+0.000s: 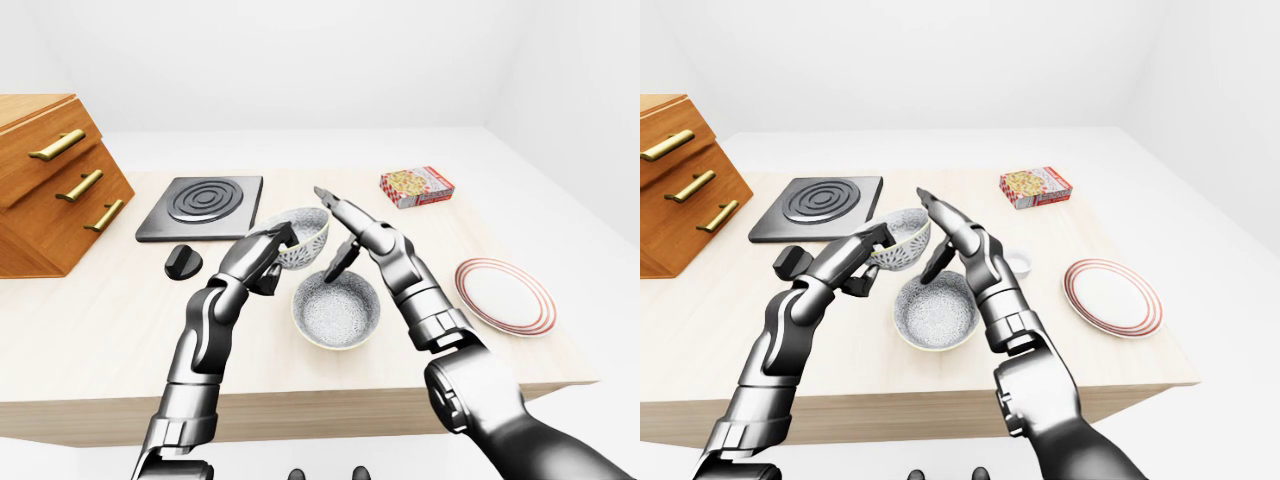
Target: Pick the akita bowl from table center and place it on the plate.
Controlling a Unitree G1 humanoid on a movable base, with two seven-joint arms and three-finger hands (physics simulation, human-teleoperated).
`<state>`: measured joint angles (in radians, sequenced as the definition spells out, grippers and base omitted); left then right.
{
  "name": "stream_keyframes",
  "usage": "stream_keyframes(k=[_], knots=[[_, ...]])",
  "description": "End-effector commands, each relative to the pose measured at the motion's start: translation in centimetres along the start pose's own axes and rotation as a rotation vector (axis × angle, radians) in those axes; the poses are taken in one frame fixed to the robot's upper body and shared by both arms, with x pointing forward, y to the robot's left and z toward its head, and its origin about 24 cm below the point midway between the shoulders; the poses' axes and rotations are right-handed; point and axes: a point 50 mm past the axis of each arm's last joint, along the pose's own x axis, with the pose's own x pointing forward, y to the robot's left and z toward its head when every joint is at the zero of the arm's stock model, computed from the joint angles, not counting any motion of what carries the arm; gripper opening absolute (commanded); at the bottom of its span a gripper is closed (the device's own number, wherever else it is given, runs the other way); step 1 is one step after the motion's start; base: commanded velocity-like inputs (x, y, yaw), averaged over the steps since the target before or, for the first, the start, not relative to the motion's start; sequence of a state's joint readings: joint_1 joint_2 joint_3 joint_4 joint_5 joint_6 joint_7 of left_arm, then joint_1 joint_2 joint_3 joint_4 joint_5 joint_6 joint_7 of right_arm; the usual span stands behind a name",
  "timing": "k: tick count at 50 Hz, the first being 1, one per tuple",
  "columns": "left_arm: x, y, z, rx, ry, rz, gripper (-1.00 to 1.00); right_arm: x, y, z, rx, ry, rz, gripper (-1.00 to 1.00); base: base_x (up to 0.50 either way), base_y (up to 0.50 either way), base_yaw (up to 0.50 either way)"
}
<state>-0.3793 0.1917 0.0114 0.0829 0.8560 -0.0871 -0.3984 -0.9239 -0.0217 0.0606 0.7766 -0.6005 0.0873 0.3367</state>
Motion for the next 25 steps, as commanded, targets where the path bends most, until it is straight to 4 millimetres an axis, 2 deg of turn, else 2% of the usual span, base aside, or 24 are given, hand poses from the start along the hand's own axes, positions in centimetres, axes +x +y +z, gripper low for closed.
stream_keyframes(k=[1,4,8,10,12,14,15,17,25], knots=[[-0.04,0.36,0.12,0.014,0.001,0.021,-1.0,0.25,0.91,0.38,-0.019,0.0,0.04,1.0,0.0,0.0,0.0],[-0.05,0.33,0.16,0.012,-0.001,0.02,-1.0,0.28,0.91,0.37,-0.021,0.002,0.042,0.95,0.0,0.0,0.0],[-0.05,0.31,0.23,0.01,-0.004,0.018,-1.0,0.33,0.96,0.35,-0.024,0.007,0.047,0.44,0.0,0.0,0.0],[-0.08,0.28,0.26,0.008,-0.006,0.016,-1.0,0.34,1.03,0.34,-0.027,0.008,0.05,0.28,0.0,0.0,0.0],[-0.09,0.28,0.29,0.006,-0.007,0.016,-1.0,0.32,1.2,0.42,-0.029,0.004,0.056,-0.12,0.0,0.0,0.0],[-0.1,0.29,0.31,0.006,-0.008,0.016,-1.0,0.31,1.22,0.44,-0.03,0.003,0.057,-0.44,0.0,0.0,0.0],[-0.11,0.29,0.33,0.005,-0.009,0.016,-1.0,0.31,1.21,0.44,-0.03,0.003,0.058,-0.76,0.0,0.0,0.0],[-0.12,0.29,0.35,0.005,-0.01,0.014,-1.0,0.3,1.23,0.42,-0.032,0.004,0.059,-1.0,0.0,0.0,0.0],[-0.16,0.35,0.46,0.001,-0.015,0.018,-1.0,0.37,1.42,0.17,-0.029,0.016,0.063,-1.0,0.0,0.0,0.0]])
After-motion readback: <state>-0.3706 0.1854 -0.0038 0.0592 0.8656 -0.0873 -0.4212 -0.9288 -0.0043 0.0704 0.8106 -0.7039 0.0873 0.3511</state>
